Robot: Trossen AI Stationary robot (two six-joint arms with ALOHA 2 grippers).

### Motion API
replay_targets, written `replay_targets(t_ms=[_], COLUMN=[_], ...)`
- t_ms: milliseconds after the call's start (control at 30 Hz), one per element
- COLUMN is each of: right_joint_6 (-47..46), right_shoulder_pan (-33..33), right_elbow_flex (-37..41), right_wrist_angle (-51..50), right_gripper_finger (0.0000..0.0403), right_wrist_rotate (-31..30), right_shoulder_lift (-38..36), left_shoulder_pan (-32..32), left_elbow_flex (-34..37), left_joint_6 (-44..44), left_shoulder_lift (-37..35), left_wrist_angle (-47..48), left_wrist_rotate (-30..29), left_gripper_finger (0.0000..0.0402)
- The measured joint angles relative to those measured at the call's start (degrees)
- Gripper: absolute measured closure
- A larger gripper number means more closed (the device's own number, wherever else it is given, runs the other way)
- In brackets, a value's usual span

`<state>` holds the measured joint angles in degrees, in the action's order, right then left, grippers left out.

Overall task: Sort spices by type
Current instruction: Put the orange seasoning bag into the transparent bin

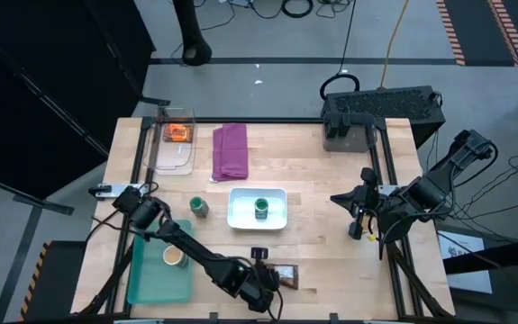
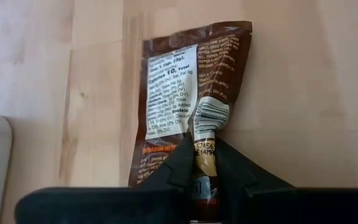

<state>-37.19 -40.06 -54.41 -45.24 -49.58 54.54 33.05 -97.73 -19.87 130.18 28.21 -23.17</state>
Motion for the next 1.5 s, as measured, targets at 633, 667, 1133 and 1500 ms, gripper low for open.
replay_targets(t_ms=[633,667,1133,1500], right_joint_6=[2.08,2.08,1.92,2.05], right_shoulder_pan=[0.01,0.0,0.74,3.79], right_elbow_flex=[0.0,0.0,0.0,0.0], right_wrist_angle=[-0.69,-1.0,-2.26,-2.37], right_gripper_finger=[0.0403,0.0403,0.0403,0.0403], right_wrist_rotate=[-0.11,-0.1,-4.74,-4.43], right_shoulder_lift=[0.0,0.01,1.52,3.3], left_shoulder_pan=[-0.35,-0.56,-17.43,-49.72], left_elbow_flex=[-0.11,-0.11,7.4,15.46], left_joint_6=[-2.42,-3.89,-38.6,-38.84], left_shoulder_lift=[-18.34,-19.66,-38.16,-40.55], left_wrist_angle=[8.29,11.48,54.0,59.52], left_wrist_rotate=[-3.61,-6.77,-30.87,-21.36], left_gripper_finger=[0.0362,0.0362,0.0363,0.0363])
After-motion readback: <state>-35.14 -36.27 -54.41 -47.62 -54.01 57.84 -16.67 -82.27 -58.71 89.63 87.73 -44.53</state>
